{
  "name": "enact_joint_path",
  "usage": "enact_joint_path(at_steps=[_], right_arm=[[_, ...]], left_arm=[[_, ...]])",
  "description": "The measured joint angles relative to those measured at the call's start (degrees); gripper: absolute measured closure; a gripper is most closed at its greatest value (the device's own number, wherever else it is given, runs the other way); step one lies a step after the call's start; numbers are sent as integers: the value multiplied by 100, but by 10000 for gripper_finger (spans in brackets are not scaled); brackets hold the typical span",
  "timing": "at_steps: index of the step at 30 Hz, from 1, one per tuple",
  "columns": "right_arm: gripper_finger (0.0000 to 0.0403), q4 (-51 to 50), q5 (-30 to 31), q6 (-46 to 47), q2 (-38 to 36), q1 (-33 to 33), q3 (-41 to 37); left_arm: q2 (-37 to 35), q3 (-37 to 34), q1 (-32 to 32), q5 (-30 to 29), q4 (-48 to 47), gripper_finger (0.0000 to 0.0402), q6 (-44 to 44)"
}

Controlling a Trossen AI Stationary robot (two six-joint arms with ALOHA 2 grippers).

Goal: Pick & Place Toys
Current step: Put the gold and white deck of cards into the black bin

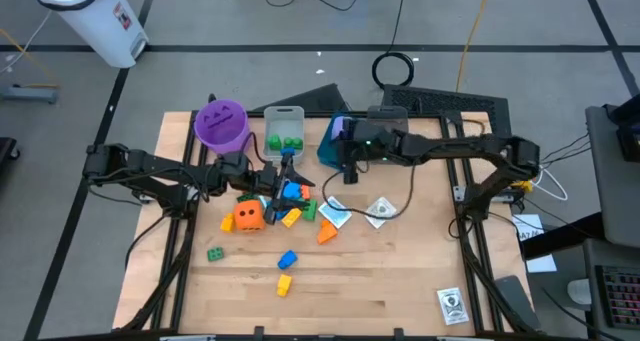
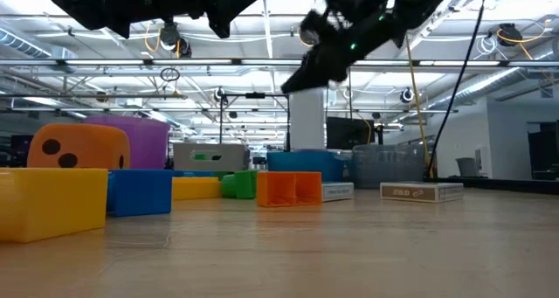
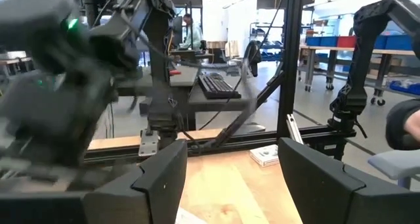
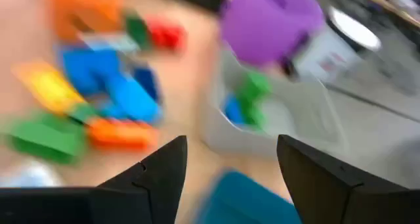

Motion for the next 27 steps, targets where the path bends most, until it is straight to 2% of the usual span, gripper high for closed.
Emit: enact_joint_path(at_steps=[2, 6, 13, 17, 20, 23, 27], right_arm=[[179, 229, -391, 273, -248, 32, -184], [191, 1019, -452, 757, -792, 34, -932], [204, 3395, -581, 1039, -1719, 298, -3089], [207, 4549, -569, 1202, -1971, 595, -4141], [207, 5233, -566, 1200, -1993, 769, -4787], [209, 5792, -236, 1194, -1990, 828, -5274], [213, 6290, 332, 1190, -1984, 828, -5715]], left_arm=[[0, 0, 0, 0, -2, 158, -2], [0, 0, 0, -41, 7, 158, 21], [13, 0, -7, -934, -41, 158, 146], [15, 0, -4, -1244, -40, 158, 189], [18, 0, -9, -1832, -4, 158, 301], [20, 0, 101, -2525, 186, 158, 371], [20, 2, 466, -2542, 620, 158, 193]])
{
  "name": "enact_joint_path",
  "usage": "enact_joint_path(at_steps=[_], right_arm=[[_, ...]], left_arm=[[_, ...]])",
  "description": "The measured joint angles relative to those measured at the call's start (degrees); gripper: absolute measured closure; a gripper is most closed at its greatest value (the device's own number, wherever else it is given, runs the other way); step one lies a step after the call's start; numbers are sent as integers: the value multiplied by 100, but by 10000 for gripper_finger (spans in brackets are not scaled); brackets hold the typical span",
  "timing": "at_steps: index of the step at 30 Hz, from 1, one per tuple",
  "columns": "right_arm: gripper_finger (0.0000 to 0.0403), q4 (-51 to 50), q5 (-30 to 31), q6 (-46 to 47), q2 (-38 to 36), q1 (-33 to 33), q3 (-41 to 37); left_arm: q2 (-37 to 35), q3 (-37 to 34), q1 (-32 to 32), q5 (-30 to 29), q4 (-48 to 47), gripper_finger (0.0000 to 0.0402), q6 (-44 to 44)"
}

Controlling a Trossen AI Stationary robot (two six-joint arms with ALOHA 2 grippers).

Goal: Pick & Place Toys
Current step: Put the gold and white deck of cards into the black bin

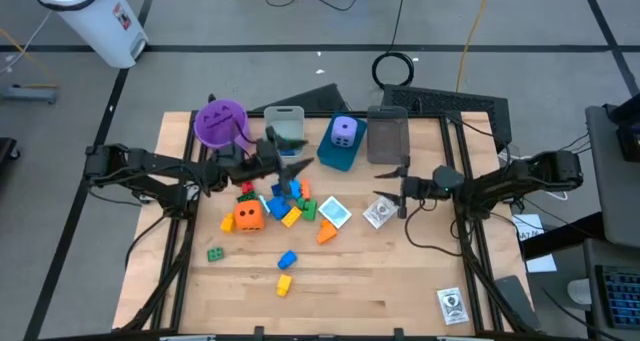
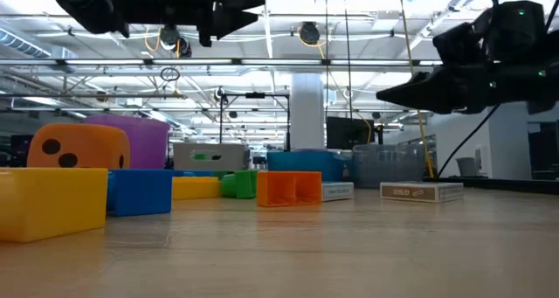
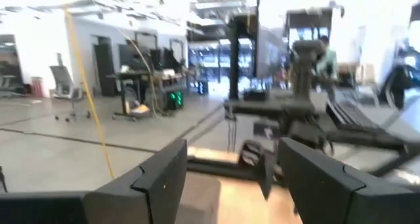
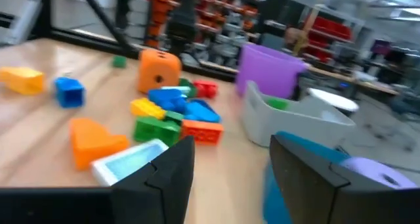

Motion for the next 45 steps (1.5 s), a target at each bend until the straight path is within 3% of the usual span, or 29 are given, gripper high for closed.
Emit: enact_joint_path(at_steps=[7, 20, 29, 33, 38, 45], right_arm=[[218, -10, 315, -25, -2, -3, -129], [220, -161, 293, -311, -2, -117, -140], [217, -124, 249, 248, -2, -114, -118], [220, -128, -340, 181, -2, -112, -18], [226, -111, -608, -1240, -2, 72, 113], [237, 17, -588, -5320, -2, 258, 222]], left_arm=[[203, 270, 626, 73, -43, 158, -240], [1788, 1472, 1292, 1849, -110, 158, -199], [1890, 1587, 1353, 2649, -607, 158, -109], [1880, 1587, 1331, 3093, -880, 158, -29], [1878, 1587, 1331, 3413, -1349, 158, -22], [1878, 1587, 1331, 3514, -1724, 158, -36]])
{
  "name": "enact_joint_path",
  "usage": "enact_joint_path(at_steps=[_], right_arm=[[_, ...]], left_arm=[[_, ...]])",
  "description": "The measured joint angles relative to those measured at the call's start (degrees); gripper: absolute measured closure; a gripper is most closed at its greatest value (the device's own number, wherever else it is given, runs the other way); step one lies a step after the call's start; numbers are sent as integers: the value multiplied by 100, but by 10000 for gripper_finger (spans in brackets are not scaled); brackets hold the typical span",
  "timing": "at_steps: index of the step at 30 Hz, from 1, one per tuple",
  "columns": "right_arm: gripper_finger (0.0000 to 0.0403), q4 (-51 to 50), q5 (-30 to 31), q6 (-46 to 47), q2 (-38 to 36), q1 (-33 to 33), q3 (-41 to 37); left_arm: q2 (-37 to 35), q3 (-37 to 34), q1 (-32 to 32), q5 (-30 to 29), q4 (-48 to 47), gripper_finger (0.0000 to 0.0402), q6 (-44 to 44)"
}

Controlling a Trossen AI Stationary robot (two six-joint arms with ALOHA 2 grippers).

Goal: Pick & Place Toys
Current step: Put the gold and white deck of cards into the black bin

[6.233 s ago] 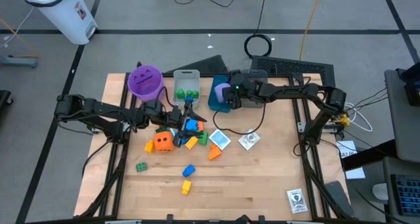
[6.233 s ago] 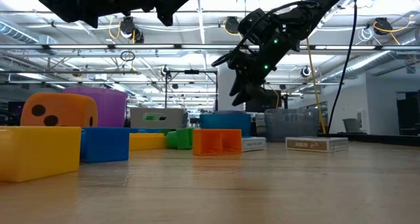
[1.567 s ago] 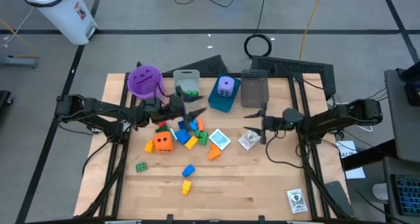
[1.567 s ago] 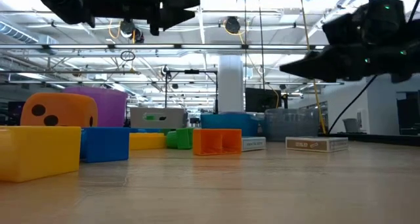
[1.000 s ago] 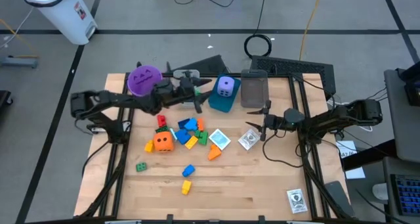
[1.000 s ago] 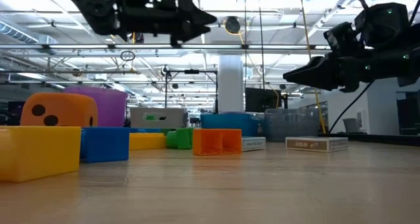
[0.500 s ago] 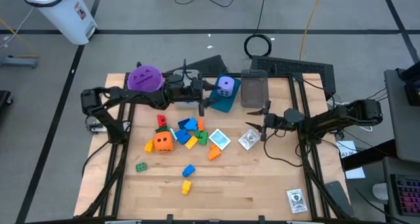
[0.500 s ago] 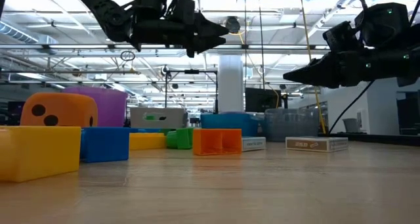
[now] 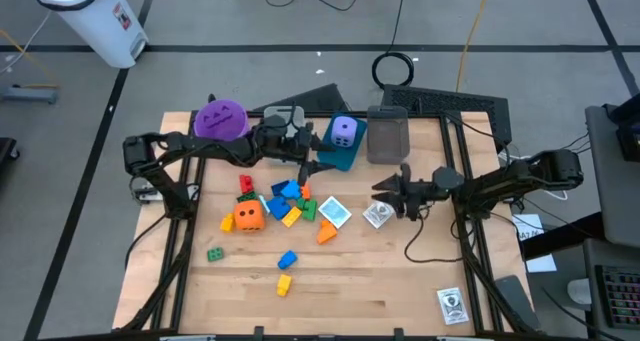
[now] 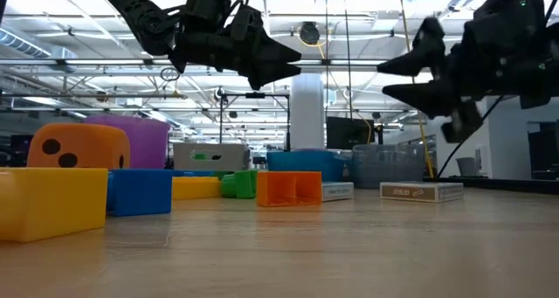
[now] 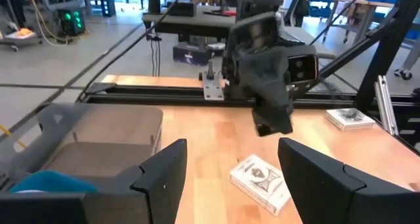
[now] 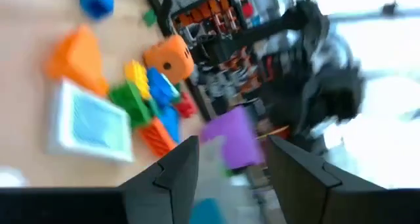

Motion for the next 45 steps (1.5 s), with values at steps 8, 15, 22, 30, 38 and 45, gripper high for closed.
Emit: enact_joint_path(at_steps=[8, 15, 22, 30, 38, 45], right_arm=[[241, -107, 483, -3023, 0, 29, 78], [245, -443, 761, -3906, 0, 29, 78], [246, -432, 730, -3667, 0, 29, 78], [254, 101, 745, 514, 1, 25, 78], [272, -353, 727, 3509, 0, -166, 568], [275, -3598, 361, 4032, 2, -273, 2085]], left_arm=[[0, 0, 0, 0, 0, 158, -57], [0, 0, 0, -2, 49, 158, -203], [-3, 0, 0, -5, 272, 158, -284], [-789, -4, 126, -16, -1073, 158, -72], [-2154, -4, 101, -486, -3086, 158, 255], [-2568, -4, -158, -679, -3963, 158, 266]])
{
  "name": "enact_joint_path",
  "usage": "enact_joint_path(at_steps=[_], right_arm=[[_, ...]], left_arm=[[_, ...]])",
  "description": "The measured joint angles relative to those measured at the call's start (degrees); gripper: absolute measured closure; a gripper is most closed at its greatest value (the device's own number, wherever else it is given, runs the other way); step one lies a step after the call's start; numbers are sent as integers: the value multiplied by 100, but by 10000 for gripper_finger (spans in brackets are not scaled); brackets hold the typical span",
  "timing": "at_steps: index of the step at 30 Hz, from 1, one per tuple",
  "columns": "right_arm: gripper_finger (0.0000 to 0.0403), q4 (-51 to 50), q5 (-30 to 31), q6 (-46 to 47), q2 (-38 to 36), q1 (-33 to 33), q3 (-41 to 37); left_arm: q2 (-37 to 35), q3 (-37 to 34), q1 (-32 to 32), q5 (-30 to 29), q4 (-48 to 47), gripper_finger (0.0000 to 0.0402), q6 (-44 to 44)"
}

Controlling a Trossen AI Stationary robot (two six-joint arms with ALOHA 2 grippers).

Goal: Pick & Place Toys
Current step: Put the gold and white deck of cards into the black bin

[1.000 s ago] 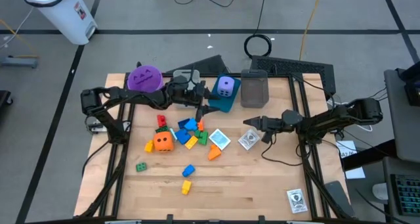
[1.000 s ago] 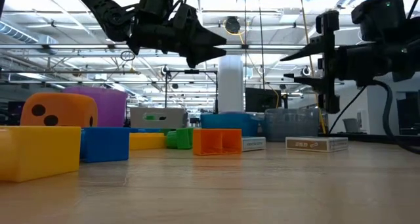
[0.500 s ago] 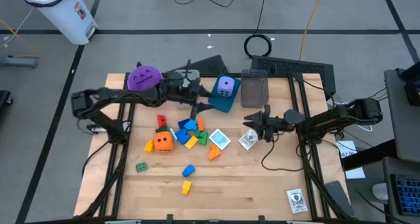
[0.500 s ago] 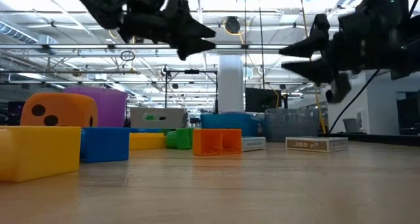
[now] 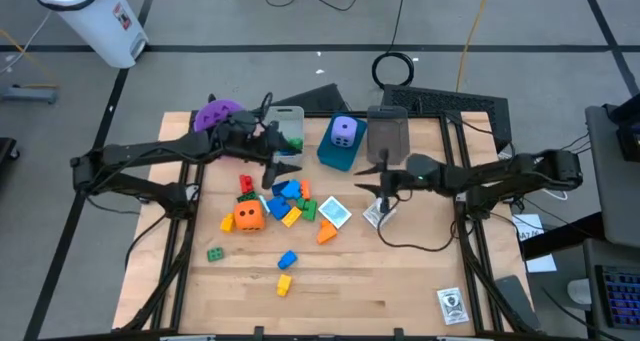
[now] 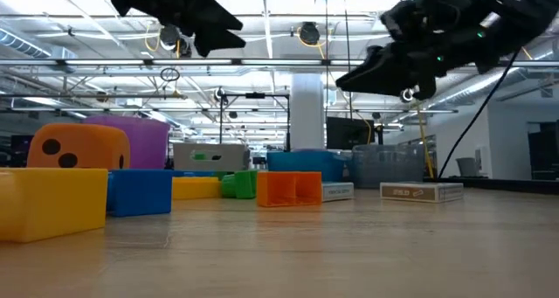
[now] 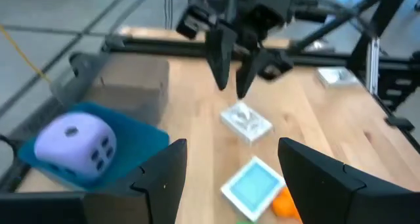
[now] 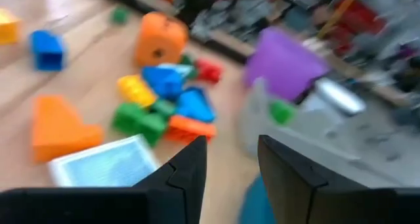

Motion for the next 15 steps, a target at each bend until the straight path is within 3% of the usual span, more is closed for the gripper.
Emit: enact_joint_path(at_steps=[9, 12, 15], right_arm=[[275, -3171, -2437, -345, -2, -338, 1404], [275, -3930, -2799, -374, -4, -333, 1691], [275, -4384, -2655, -241, -4, -214, 1910]], left_arm=[[133, -55, -334, -10, -417, 158, -240], [211, -72, -483, -99, -289, 158, -276], [304, -72, -602, -310, -293, 158, -288]])
